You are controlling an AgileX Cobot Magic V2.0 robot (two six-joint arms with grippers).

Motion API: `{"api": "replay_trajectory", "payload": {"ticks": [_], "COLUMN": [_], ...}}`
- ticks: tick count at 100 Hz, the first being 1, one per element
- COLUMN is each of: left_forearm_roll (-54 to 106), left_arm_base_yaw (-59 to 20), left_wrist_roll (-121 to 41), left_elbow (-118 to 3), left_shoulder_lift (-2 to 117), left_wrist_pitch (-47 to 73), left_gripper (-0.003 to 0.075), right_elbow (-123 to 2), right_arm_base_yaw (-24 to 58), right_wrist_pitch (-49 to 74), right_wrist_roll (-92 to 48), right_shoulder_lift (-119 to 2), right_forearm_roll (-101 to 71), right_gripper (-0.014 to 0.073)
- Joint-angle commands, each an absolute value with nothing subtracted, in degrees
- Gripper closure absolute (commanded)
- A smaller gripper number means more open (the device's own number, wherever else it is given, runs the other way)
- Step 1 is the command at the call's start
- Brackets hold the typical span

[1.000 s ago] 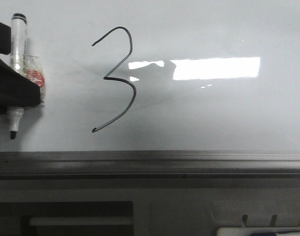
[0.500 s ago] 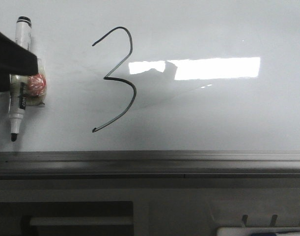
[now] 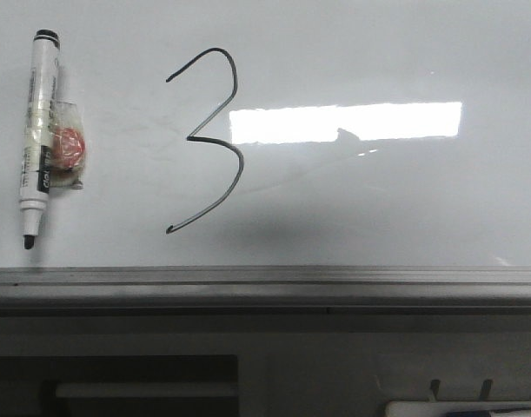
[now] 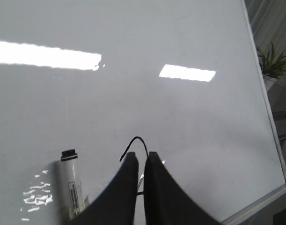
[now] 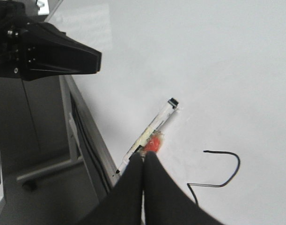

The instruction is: Write number 3 on whiteboard

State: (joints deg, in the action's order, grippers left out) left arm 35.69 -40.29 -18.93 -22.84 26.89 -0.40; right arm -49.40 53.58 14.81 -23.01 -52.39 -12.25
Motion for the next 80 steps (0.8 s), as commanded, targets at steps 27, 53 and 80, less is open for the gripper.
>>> {"api": "replay_trajectory", "payload": {"ticks": [27, 53, 80], "left_forearm_roll": [25.59, 23.22, 23.33], "left_arm_base_yaw": [-40.19, -40.19, -40.19], "left_wrist_roll": [-19.73, -19.76, -19.76], "left_elbow": [-20.34, -16.97, -16.97], "left_shoulder_lift": [16.60, 13.60, 13.60], "left_wrist_pitch": [-0.67, -0.55, -0.78], "left_gripper": [0.0741, 0.0741, 0.0741], "right_elbow": [-24.00, -11.56, -10.96], "right_arm_base_yaw": [53.30, 53.30, 53.30], "right_wrist_pitch": [-3.08, -4.04, -2.43], "right_wrist_roll": [-22.89, -22.89, -22.89], "right_shoulder_lift": [-23.69, -6.55, -2.38], "right_forearm_roll": [-12.13, -11.80, -11.80], "right_gripper": [0.0652, 0.0656, 0.0656]}}
